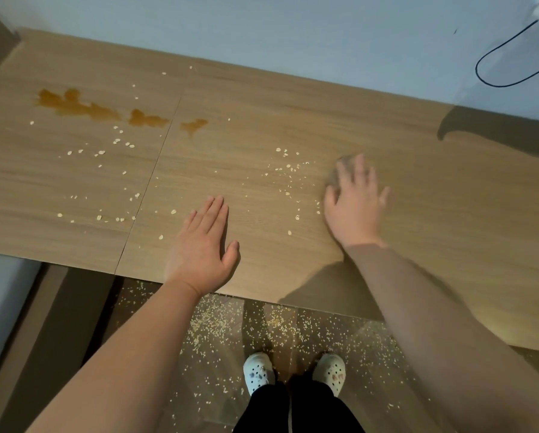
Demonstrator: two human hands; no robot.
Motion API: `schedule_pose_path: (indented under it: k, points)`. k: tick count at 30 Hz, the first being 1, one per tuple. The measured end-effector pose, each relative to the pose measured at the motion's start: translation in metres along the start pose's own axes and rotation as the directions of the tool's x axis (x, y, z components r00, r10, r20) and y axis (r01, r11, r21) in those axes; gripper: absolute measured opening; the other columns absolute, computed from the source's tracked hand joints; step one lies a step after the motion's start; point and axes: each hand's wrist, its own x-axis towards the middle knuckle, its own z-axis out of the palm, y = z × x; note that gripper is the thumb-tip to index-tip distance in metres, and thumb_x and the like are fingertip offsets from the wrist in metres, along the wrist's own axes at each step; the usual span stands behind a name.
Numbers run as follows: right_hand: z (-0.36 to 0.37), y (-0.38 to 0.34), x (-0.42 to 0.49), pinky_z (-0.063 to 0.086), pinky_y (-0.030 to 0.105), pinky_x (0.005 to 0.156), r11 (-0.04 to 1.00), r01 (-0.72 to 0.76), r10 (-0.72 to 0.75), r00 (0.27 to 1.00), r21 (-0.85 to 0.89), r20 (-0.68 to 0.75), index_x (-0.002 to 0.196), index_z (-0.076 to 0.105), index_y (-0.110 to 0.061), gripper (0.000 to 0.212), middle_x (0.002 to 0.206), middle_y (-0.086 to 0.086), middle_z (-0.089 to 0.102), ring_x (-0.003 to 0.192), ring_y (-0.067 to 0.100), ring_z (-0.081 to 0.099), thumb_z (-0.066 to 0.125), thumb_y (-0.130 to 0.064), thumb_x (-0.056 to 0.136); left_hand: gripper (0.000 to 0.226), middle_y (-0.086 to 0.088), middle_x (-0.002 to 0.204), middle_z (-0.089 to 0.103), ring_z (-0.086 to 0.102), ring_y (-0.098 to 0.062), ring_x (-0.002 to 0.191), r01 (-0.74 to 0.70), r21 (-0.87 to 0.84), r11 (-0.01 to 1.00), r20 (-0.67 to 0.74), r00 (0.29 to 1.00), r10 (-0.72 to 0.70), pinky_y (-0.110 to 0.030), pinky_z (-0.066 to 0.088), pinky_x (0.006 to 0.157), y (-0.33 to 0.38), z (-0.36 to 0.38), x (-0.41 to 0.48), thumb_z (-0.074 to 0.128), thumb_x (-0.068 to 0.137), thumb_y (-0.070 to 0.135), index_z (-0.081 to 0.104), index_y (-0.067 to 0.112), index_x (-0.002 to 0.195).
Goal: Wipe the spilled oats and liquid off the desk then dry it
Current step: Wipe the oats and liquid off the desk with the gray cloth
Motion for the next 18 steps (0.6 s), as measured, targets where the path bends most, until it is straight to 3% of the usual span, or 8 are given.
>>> schedule_pose_path:
  k: [2,3,5,7,10,15,18]
  points:
    - [-0.004,0.014,-0.012,0.012,0.055,0.119,0.971,0.238,-0.236,0.969,-0.008,0.076,0.154,0.022,-0.027,0.059,0.163,0.006,0.008,0.149,0.030,0.015,0.037,-0.044,0.100,0.078,0.004,0.160,-0.007,-0.013,-0.006,0.146,-0.005,-0.002,1.000,0.005,1.000,0.005,-0.026,-0.013,0.118,0.000,0.000,0.000,0.009,0.090,0.055,0.008,0.013,0.156]
    - [-0.009,0.029,-0.006,0.014,0.053,0.120,0.968,0.246,-0.248,0.967,0.040,0.062,0.153,0.025,-0.025,0.060,0.163,0.008,0.012,0.148,0.030,0.018,0.042,-0.043,0.099,0.079,0.004,0.160,-0.008,-0.013,-0.006,0.146,-0.006,0.001,1.000,0.009,1.000,0.006,-0.026,-0.013,0.117,-0.001,0.000,0.001,0.007,0.089,0.056,0.007,0.014,0.156]
    - [-0.014,0.057,0.023,0.014,0.055,0.120,0.993,0.044,-0.040,0.999,0.114,-0.037,0.151,0.033,-0.020,0.059,0.161,0.013,0.020,0.147,0.032,0.021,0.047,-0.042,0.098,0.080,0.003,0.160,-0.008,-0.014,-0.007,0.147,-0.004,-0.001,1.000,0.005,1.000,0.004,-0.027,-0.013,0.118,-0.001,0.000,0.001,0.006,0.088,0.056,0.006,0.014,0.156]
    - [-0.015,0.066,0.056,0.012,0.057,0.119,0.972,-0.199,0.209,0.975,0.128,-0.076,0.152,0.031,-0.016,0.061,0.161,0.015,0.020,0.148,0.032,0.017,0.042,-0.044,0.099,0.080,0.003,0.160,-0.008,-0.014,-0.008,0.147,-0.008,-0.005,1.000,0.005,1.000,0.008,-0.028,-0.012,0.118,-0.001,-0.001,0.001,0.005,0.088,0.057,0.005,0.014,0.155]
    - [-0.009,0.036,0.098,0.010,0.058,0.118,0.964,-0.237,0.247,0.965,0.118,-0.086,0.152,0.031,-0.014,0.061,0.161,0.012,0.022,0.148,0.030,0.017,0.038,-0.043,0.099,0.081,0.004,0.158,-0.013,-0.015,-0.009,0.147,-0.005,-0.002,1.000,0.006,1.000,0.005,-0.028,-0.014,0.118,0.000,-0.001,0.001,0.002,0.086,0.057,0.002,0.015,0.155]
    - [0.001,-0.028,0.111,0.010,0.054,0.120,0.986,0.090,-0.084,0.995,0.140,-0.048,0.150,0.035,-0.018,0.054,0.161,0.008,0.023,0.149,0.027,0.017,0.035,-0.042,0.101,0.080,0.002,0.161,-0.005,-0.009,-0.011,0.149,-0.010,-0.013,1.000,-0.009,1.000,0.010,-0.028,-0.011,0.119,0.000,-0.001,0.001,0.006,0.087,0.056,0.007,0.013,0.155]
    - [0.004,-0.042,0.077,0.013,0.053,0.120,0.910,0.386,-0.388,0.922,0.149,-0.016,0.149,0.038,-0.019,0.052,0.160,0.006,0.026,0.148,0.026,0.020,0.039,-0.040,0.102,0.079,0.002,0.161,-0.005,-0.010,-0.010,0.149,-0.018,-0.023,1.000,-0.007,1.000,0.018,-0.028,-0.012,0.118,0.000,-0.001,0.000,0.007,0.088,0.056,0.007,0.013,0.155]
